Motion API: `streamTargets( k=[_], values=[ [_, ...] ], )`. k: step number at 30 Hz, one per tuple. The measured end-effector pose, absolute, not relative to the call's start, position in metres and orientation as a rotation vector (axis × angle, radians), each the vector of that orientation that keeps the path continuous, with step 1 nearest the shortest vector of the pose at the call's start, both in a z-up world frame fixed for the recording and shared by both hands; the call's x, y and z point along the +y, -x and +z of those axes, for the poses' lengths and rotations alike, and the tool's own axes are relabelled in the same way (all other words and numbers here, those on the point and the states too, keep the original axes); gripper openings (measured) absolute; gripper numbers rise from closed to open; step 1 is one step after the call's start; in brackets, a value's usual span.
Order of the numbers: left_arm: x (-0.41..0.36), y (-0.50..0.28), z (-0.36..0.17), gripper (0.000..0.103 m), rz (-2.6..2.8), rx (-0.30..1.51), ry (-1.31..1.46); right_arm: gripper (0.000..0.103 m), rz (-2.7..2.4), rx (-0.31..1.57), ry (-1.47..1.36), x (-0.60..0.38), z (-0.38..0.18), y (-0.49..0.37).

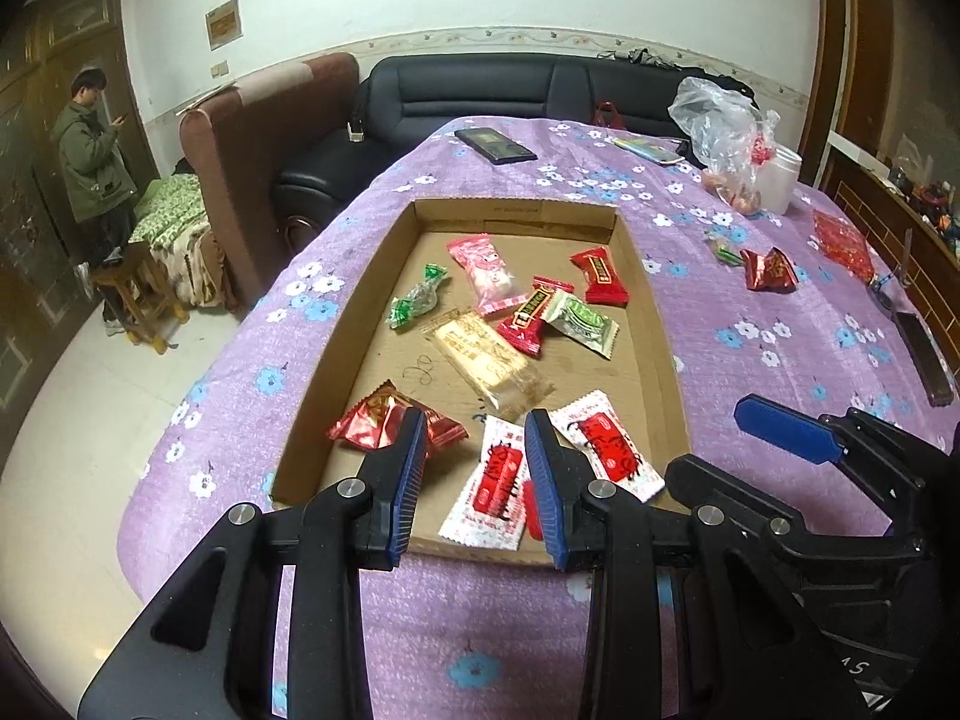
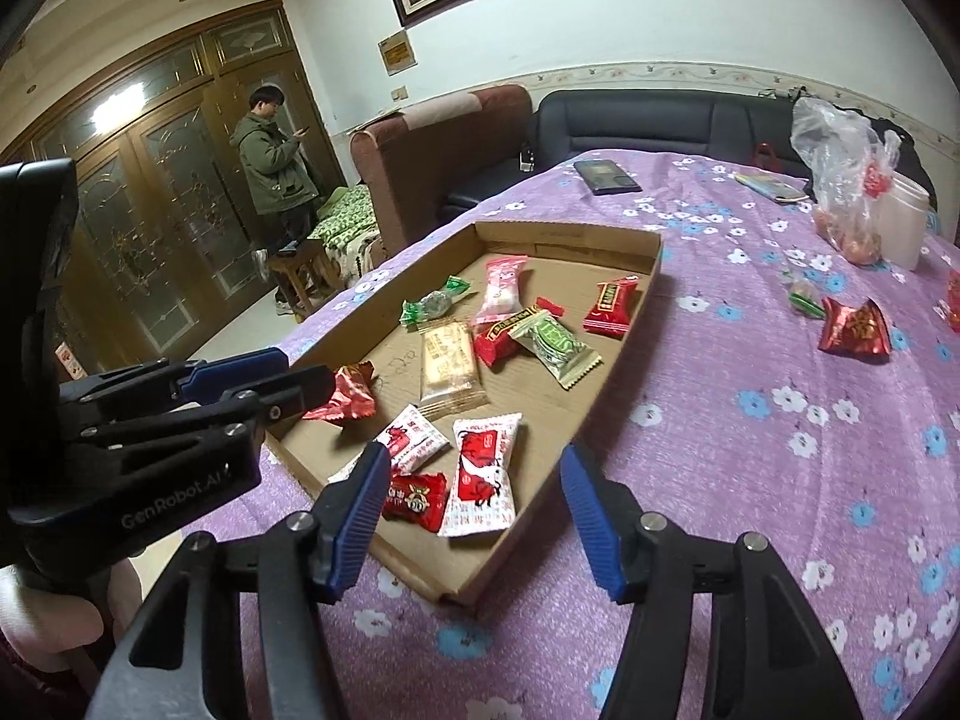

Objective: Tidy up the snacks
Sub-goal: 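Lift both open tools and move them back toward the remaining snacks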

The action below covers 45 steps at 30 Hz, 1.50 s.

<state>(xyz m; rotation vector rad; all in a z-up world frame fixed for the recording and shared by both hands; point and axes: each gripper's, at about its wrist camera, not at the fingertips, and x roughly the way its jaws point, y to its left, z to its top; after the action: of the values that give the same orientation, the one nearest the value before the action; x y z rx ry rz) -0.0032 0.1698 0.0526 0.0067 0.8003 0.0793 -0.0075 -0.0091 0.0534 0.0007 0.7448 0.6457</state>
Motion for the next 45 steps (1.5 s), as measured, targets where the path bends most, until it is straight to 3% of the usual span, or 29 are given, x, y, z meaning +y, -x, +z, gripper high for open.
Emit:
streamTargets(
  k=[40,45],
  values=[
    [0.111,0.054,0.072,0.032,-0.059,0.746,-0.073,0.073,0.470,0.652,-0.002,-0.077,0.089,0.074],
    [0.121,0.046,0.081,0.032,-0.217,0.795,0.066,0.074,0.392,0.630,-0.012,-0.105,0.098,0.069]
  ],
)
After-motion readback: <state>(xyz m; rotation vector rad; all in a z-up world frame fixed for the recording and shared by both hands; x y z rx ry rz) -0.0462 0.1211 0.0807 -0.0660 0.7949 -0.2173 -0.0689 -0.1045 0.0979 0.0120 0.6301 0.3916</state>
